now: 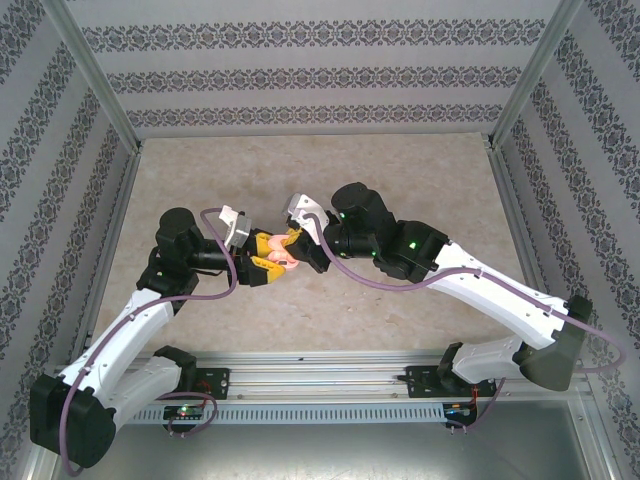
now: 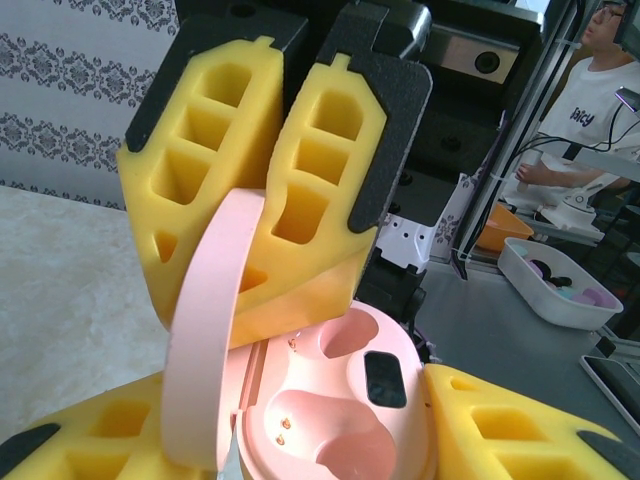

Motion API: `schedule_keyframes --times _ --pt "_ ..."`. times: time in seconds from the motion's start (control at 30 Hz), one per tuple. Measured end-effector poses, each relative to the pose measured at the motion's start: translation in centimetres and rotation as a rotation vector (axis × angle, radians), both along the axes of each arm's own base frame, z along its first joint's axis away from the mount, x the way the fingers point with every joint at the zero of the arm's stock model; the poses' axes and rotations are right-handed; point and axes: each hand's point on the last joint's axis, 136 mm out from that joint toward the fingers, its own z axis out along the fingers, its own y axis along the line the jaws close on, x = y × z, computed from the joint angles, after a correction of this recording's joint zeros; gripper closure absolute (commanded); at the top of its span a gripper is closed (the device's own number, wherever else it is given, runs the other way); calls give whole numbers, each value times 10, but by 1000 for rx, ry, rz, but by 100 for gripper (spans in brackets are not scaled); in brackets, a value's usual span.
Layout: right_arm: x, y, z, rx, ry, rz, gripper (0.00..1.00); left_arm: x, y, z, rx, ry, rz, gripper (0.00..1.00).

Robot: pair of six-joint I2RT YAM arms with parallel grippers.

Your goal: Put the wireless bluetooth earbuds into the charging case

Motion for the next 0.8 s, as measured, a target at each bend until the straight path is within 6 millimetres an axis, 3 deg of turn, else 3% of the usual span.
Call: schedule_keyframes --times 0.23,0.47,0.6,0.8 --pt "2 -1 1 6 -14 -15 91 0 1 0 -1 -17 27 46" --pt "3 -1 2 6 -15 -17 90 1 2 -2 0 -7 29 62" --pt "4 -2 4 12 -21 -25 84 -1 2 -2 0 -1 22 71" --pt "6 -3 4 13 -16 -34 78 -1 2 -3 0 1 20 75"
